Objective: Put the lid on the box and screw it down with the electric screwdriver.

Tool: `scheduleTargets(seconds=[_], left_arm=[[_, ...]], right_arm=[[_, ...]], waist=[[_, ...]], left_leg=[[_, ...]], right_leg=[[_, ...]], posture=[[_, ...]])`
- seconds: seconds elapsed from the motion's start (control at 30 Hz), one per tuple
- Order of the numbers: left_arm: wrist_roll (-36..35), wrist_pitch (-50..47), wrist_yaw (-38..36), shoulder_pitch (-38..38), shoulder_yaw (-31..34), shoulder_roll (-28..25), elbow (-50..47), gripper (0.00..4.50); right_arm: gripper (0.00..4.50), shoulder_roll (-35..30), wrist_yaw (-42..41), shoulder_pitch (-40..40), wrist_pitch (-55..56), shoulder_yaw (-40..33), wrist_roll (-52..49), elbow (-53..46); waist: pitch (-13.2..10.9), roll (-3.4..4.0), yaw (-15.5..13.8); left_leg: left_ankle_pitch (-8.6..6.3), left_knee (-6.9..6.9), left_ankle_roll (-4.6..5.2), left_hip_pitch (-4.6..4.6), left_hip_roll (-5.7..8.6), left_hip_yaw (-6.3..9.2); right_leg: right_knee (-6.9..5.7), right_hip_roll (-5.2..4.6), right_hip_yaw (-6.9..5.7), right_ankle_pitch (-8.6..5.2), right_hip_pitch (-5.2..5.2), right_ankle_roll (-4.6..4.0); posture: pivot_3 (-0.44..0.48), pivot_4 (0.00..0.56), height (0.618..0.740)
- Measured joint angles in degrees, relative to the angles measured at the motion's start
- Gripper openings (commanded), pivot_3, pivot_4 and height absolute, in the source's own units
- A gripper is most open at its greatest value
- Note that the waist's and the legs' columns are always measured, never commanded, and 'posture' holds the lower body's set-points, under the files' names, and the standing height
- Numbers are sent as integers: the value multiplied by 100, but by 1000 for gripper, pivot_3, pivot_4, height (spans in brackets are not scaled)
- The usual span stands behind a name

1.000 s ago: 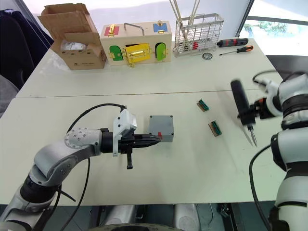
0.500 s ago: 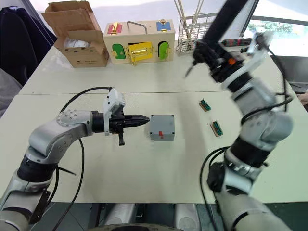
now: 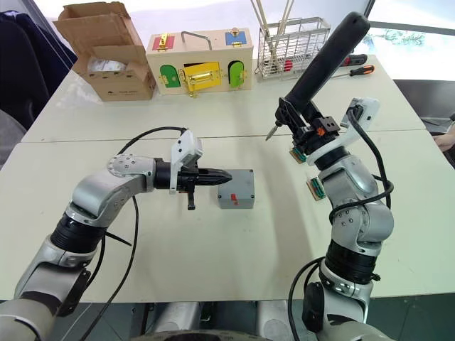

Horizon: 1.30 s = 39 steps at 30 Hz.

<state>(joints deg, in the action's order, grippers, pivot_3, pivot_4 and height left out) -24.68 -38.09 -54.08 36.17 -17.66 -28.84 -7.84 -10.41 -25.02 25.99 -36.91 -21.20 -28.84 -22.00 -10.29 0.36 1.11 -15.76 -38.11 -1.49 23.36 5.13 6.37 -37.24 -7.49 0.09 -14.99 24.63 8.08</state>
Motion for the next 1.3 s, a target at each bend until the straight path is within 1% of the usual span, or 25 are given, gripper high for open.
scheduleTargets(seconds=[0.1, 0.2, 0.37, 0.77, 1.3], left_arm=[[256, 155, -41, 0, -222, 108, 213, 0], [405, 365, -63, 0, -232, 173, 323, 0], [527, 400, -66, -3, -234, 252, 327, 0], [548, 360, -72, -107, -227, 286, 201, 0], [554, 365, -63, -154, -204, 297, 172, 0]], right_arm=[[1768, -116, -33, -104, 33, 235, -70, -3], [1768, -344, -177, -310, -56, 475, -258, -95], [1768, -565, -211, -556, -112, 690, -390, -211], [1768, -849, -10, -792, -275, 683, -967, -531], [1768, -903, 104, -889, -149, 925, -980, -522]], waist=[[0, 0, -5], [0, -1, -15], [1, -1, -31], [1, -2, -32], [1, -2, -30]], left_leg=[[0, -2, 0, 0, 0, 0], [0, -3, 1, 0, 0, 1], [-1, -6, 2, -1, 0, 1], [-1, -7, 3, -2, -3, 2], [-1, -8, 3, -3, -2, 2]], right_leg=[[0, 0, 0, 0, 0, 0], [1, 0, 0, 0, -3, 0], [0, -1, 0, 0, -6, 0], [0, -3, 0, 0, -8, 0], [0, -3, -1, 0, -8, 0]], posture=[[0, 150, 734], [0, 150, 734], [0, 150, 734], [0, 150, 734], [0, 150, 734]])
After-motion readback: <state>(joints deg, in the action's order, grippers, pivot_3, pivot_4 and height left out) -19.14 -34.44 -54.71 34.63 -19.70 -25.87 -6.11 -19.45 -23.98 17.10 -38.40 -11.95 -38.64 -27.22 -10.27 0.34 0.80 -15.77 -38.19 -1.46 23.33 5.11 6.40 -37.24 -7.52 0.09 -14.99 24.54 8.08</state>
